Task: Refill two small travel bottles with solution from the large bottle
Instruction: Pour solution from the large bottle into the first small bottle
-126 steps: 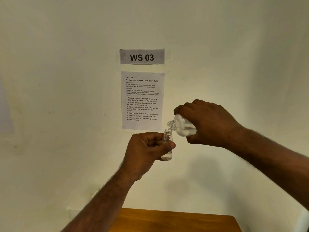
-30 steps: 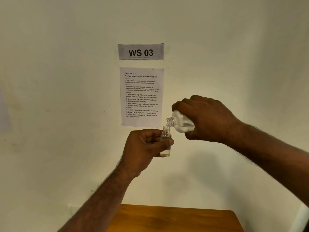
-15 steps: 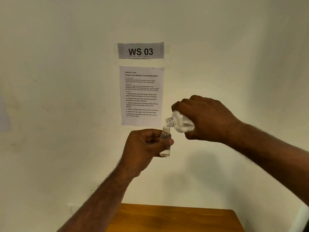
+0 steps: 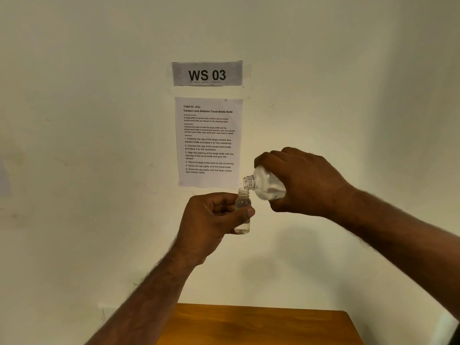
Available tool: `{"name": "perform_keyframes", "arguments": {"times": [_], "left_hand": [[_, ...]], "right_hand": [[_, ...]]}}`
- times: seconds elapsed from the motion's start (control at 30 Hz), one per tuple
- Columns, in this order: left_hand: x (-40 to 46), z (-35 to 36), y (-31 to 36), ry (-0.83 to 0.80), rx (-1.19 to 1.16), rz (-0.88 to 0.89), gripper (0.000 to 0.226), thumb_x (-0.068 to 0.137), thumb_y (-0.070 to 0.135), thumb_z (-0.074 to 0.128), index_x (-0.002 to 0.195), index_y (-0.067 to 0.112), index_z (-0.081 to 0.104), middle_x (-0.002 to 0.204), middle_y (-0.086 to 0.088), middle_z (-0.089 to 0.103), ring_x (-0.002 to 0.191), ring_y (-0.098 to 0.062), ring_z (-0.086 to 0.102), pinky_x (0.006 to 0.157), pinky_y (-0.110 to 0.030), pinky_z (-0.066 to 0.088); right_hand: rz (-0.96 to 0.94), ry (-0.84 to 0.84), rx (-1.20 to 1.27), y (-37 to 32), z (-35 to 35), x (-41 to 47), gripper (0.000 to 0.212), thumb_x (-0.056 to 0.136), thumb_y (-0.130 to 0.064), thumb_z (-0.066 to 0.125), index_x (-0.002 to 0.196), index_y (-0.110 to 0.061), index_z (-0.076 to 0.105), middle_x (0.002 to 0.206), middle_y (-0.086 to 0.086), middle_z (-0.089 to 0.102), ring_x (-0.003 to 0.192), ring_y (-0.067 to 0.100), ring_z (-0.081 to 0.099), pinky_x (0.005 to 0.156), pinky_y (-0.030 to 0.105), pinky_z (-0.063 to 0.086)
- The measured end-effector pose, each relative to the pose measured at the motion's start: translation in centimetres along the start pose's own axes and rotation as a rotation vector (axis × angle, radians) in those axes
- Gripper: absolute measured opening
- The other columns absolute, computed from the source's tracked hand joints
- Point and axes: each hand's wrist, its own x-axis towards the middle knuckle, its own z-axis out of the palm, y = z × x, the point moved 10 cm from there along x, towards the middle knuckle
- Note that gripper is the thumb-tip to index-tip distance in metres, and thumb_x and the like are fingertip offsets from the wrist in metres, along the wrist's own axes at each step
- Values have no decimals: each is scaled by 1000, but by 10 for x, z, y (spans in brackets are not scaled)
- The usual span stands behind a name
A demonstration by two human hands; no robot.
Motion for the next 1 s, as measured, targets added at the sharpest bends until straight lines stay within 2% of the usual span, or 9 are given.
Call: {"name": "perform_keyframes", "arguments": {"times": [0.23, 0.43, 0.5, 0.6, 0.63, 0.73, 0.8, 0.9, 1.0], "left_hand": [[-8, -8, -18, -3, -16, -16, 19, 78, -1, 81, 97, -1, 78, 85, -23, 76, 71, -22, 73, 65, -40, 64], [-40, -27, -72, 8, -5, -117, 27, 78, -3, 80, 105, -1, 76, 93, -19, 78, 80, -24, 75, 72, -45, 65], [-58, -37, -100, 10, 25, -152, 30, 77, -3, 81, 107, 2, 77, 97, -14, 80, 86, -23, 76, 75, -40, 65], [-90, -55, -148, 6, 120, -222, 33, 75, 2, 84, 107, 6, 77, 103, -4, 80, 96, -14, 76, 79, -22, 59], [-101, -62, -167, 6, 142, -257, 34, 74, 5, 86, 107, 6, 77, 104, -4, 79, 96, -17, 76, 78, -25, 60], [-140, -82, -227, -9, 190, -356, 36, 71, 9, 88, 106, 11, 78, 103, -15, 77, 98, -40, 71, 84, -50, 60], [-167, -90, -267, -37, 202, -451, 37, 70, 9, 89, 105, 14, 79, 103, -15, 77, 98, -42, 69, 85, -53, 60], [-203, -100, -315, -66, 294, -557, 41, 69, 10, 91, 108, 10, 78, 103, -6, 77, 95, -28, 73, 82, -35, 63], [-230, -105, -355, -112, 371, -625, 41, 69, 12, 91, 107, 12, 77, 100, 3, 75, 89, -13, 71, 75, -16, 57]], "right_hand": [[210, -38, 350, 2, 41, -18, 60, 64, -44, 78, 115, -39, 47, 96, -16, 60, 84, 14, 57, 70, 35, 52], [443, 50, 779, -7, 108, -59, 68, 65, -47, 88, 118, -29, 49, 107, -12, 61, 93, 11, 59, 74, 28, 50], [518, 7, 902, -19, 137, -76, 69, 67, -47, 87, 121, -27, 49, 112, -12, 61, 97, 7, 60, 77, 22, 50], [590, -86, 1049, -44, 180, -99, 71, 71, -45, 85, 128, -26, 47, 119, -12, 61, 101, 4, 61, 78, 16, 48], [607, -114, 1068, -52, 195, -106, 73, 71, -46, 84, 130, -26, 47, 121, -11, 60, 102, 6, 61, 79, 14, 48], [650, -181, 1098, -76, 235, -130, 75, 68, -49, 83, 131, -28, 47, 122, -11, 60, 104, 8, 60, 79, 9, 48], [678, -223, 1112, -91, 260, -146, 76, 66, -49, 85, 129, -29, 48, 121, -11, 60, 106, 9, 60, 78, 11, 51], [737, -278, 1129, -111, 291, -170, 74, 64, -44, 89, 126, -29, 52, 119, -10, 62, 105, 10, 60, 77, 13, 54], [775, -322, 1101, -128, 321, -191, 71, 62, -41, 91, 122, -31, 54, 119, -10, 62, 106, 11, 60, 80, 22, 55]]}}
